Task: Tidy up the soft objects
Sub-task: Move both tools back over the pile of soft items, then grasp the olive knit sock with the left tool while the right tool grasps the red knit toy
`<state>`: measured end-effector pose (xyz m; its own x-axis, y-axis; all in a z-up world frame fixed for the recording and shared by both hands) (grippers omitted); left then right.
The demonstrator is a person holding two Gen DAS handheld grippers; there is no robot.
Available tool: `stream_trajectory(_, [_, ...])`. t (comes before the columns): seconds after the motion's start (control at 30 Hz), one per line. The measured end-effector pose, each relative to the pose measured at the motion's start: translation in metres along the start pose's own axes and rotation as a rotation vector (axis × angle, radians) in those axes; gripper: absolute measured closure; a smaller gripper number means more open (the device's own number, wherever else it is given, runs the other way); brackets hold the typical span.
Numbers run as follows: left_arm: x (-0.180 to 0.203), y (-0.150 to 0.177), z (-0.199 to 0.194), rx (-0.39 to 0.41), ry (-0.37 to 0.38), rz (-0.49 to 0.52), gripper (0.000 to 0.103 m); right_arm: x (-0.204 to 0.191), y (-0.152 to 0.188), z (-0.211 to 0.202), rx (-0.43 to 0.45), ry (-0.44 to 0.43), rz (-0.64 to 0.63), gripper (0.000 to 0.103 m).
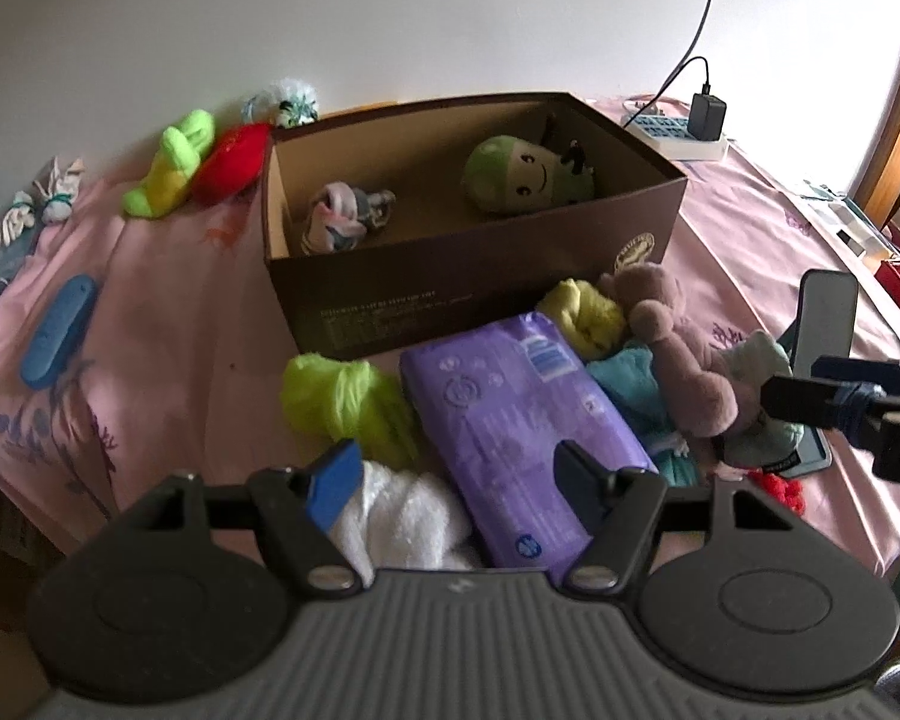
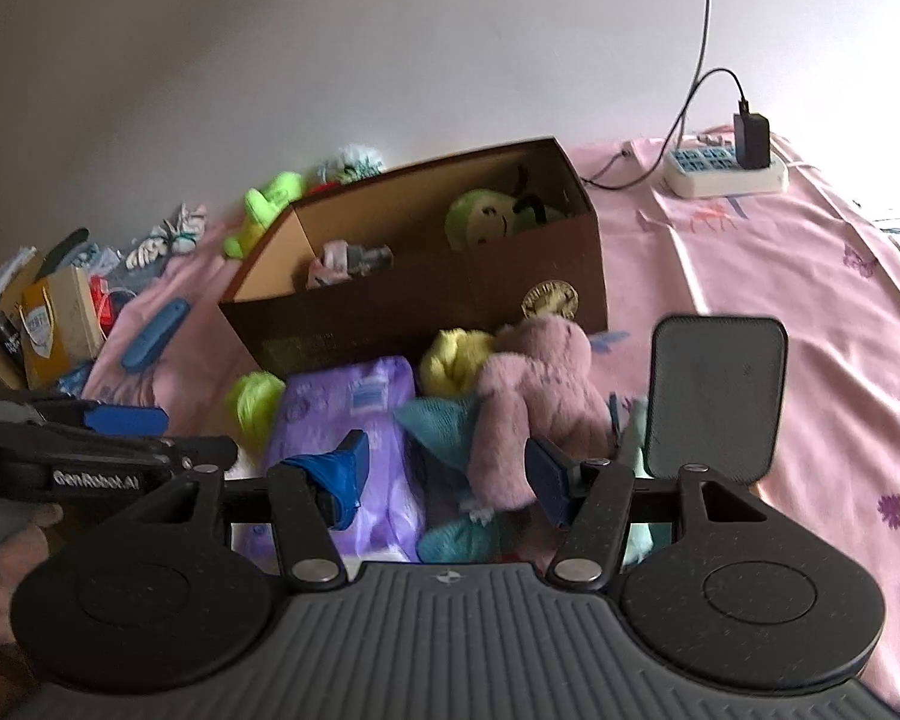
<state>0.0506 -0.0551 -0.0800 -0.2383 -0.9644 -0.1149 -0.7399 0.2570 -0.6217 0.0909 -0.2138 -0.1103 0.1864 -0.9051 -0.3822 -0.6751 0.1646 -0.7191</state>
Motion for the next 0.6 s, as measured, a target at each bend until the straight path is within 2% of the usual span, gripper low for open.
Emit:
stream_trajectory(0.23, [0.006, 0.011, 0.0, -0.022, 0.013, -0.004, 0.031, 0.003, 0.017, 0.0, -0.03, 0.033, -0.034, 0.059])
stream_trajectory(0.4, [0.016, 0.024, -0.003, -0.011, 0.051, 0.025, 0.032, 0.013, 0.031, -0.002, -0.053, 0.077, -0.086, 0.059])
stream_trajectory(0.6, [0.032, 0.047, -0.006, 0.002, 0.158, 0.049, 0.03, 0.026, 0.046, -0.002, -0.074, 0.132, -0.137, 0.059])
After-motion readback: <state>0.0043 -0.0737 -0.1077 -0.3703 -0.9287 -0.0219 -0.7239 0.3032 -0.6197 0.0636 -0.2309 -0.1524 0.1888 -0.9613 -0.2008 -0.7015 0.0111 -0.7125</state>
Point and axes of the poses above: each gripper's, at about its wrist camera, not at the fingertips, and z roughly the way its jaws point, x to its right, y to its underside, the point moved 7 cm from there along z, roughly the way its jaws point, and after that the axes turned 10 degrees about z, right-handed, at the moved point
